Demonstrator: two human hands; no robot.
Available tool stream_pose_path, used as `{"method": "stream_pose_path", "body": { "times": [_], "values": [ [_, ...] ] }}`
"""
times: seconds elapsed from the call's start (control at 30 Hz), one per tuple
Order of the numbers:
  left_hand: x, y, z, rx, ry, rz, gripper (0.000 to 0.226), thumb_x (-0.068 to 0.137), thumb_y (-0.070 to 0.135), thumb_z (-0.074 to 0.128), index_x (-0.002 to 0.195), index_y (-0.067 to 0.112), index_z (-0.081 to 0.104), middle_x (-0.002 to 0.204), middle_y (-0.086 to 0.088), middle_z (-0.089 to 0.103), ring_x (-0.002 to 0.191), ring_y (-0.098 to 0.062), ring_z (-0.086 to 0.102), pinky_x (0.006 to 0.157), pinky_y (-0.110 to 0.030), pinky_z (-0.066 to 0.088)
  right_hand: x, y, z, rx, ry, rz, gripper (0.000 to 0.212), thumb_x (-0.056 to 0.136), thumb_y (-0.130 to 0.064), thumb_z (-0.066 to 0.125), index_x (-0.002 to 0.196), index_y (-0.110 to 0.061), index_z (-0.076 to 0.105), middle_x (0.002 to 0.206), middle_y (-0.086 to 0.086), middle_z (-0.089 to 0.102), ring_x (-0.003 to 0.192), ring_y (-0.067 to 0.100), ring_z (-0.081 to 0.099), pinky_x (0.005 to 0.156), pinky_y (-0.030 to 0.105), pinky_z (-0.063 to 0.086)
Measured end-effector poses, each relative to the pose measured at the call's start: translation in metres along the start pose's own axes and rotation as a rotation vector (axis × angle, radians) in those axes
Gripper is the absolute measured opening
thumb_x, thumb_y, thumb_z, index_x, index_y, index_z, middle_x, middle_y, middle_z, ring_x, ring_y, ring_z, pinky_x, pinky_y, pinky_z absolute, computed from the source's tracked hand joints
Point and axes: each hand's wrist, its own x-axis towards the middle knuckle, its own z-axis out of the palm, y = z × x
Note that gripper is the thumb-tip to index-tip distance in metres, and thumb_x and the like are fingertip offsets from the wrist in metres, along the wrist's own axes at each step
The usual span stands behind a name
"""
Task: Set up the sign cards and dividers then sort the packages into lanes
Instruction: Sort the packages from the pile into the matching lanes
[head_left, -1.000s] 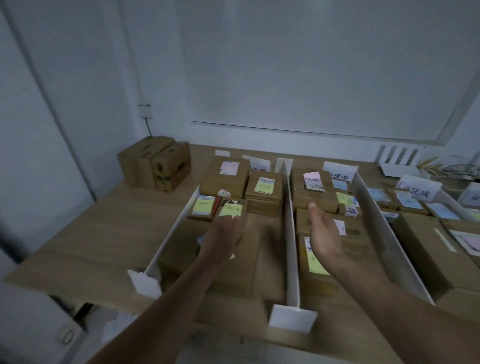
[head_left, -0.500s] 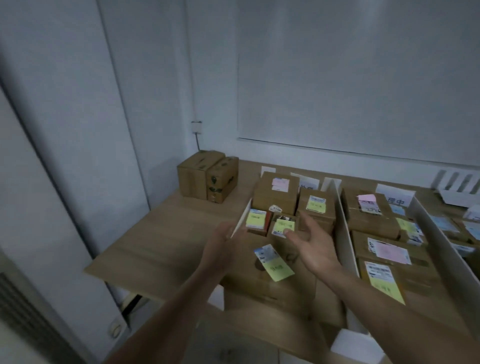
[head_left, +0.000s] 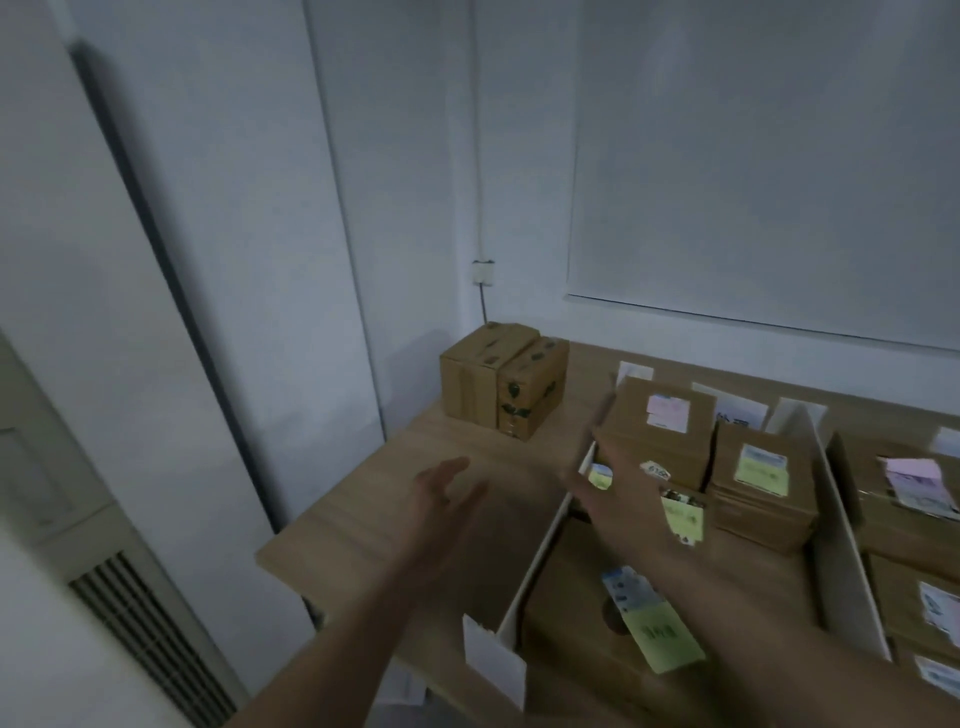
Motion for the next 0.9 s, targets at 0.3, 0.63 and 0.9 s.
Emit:
{"method": "stream_pose_path", "body": {
  "times": [0.3, 0.63, 0.9],
  "values": [
    [0.048, -0.027, -0.027, 0.038, 0.068, -0.073, 0.043, 0.095, 0.035, 0.065, 0.134, 0.018, 0.060, 0.142, -0.002, 0.056, 0.131, -0.020, 0.049, 0.112, -0.034, 0.036, 0.050, -0.027, 0.041, -0.011, -0.044, -0.136, 0.052, 0.099, -0.037, 0.061, 0.146, -0.022, 0.046, 0.125, -0.012, 0.052, 0.118, 0.016, 0.055, 0.084, 0.023, 0.035],
    [0.127, -0.084, -0.071, 0.147, 0.005, 0.077, 0.051, 0.094, 0.046, 0.047, 0.134, 0.015, 0.056, 0.132, -0.009, 0.061, 0.121, -0.025, 0.060, 0.103, -0.030, 0.045, 0.097, -0.051, 0.119, 0.029, 0.019, 0.095, 0.076, 0.093, -0.049, 0.065, 0.157, -0.034, 0.029, 0.156, 0.001, 0.044, 0.138, 0.025, 0.047, 0.111, 0.037, 0.037],
    [0.193, -0.128, -0.118, -0.058, -0.120, 0.028, 0.046, 0.091, 0.040, 0.068, 0.132, 0.020, 0.063, 0.136, 0.001, 0.060, 0.125, -0.015, 0.054, 0.089, -0.016, 0.030, 0.114, -0.093, 0.191, 0.027, 0.104, 0.144, 0.072, 0.097, -0.039, 0.064, 0.159, -0.029, 0.028, 0.154, 0.001, 0.047, 0.141, 0.023, 0.043, 0.101, 0.026, 0.033]
  ]
}}
